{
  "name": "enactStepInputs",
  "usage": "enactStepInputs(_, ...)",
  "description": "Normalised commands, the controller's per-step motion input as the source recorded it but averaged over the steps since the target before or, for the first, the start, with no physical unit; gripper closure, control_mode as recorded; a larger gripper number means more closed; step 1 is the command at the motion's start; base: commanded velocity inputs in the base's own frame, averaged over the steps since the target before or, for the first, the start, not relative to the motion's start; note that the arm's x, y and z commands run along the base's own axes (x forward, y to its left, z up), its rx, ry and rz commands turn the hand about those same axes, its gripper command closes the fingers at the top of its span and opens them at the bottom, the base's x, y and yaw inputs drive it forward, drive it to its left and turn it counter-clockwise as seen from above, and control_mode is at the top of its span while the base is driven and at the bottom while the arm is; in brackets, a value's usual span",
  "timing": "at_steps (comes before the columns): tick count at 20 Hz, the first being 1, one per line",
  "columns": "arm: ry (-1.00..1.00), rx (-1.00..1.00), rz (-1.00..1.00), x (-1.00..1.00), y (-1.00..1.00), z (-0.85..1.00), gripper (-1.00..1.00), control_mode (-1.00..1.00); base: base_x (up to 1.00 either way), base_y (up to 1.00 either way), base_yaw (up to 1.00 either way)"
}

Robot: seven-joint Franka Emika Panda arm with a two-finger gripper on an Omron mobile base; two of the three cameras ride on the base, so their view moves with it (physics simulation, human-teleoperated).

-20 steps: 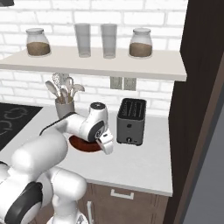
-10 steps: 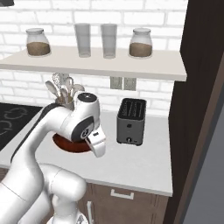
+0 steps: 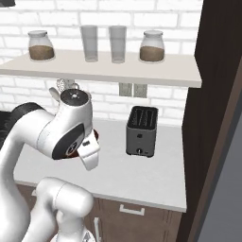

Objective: Pick up the bowls on the counter and stack them on top of one another in the open cabinet. Place the smaller bowl on top of the larger bowl.

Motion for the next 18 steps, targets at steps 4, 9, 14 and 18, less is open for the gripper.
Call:
enactStepInputs(4, -0.07, 0.11, 0.04, -0.24, 0.32, 1.00, 1.00, -1.00, 0.00, 0.00, 0.00)
enactStepInputs(9, -0.27, 0.01, -0.03, -0.14, -0.05, 1.00, 1.00, -1.00, 0.00, 0.00, 0.00)
enactStepInputs(14, -0.35, 0.11, 0.00, 0.19, 0.35, 0.94, 1.00, -1.00, 0.00, 0.00, 0.00)
enactStepInputs(18, -0.20, 0.03, 0.00, 0.77, 0.49, 0.40, 1.00, -1.00, 0.00, 0.00, 0.00)
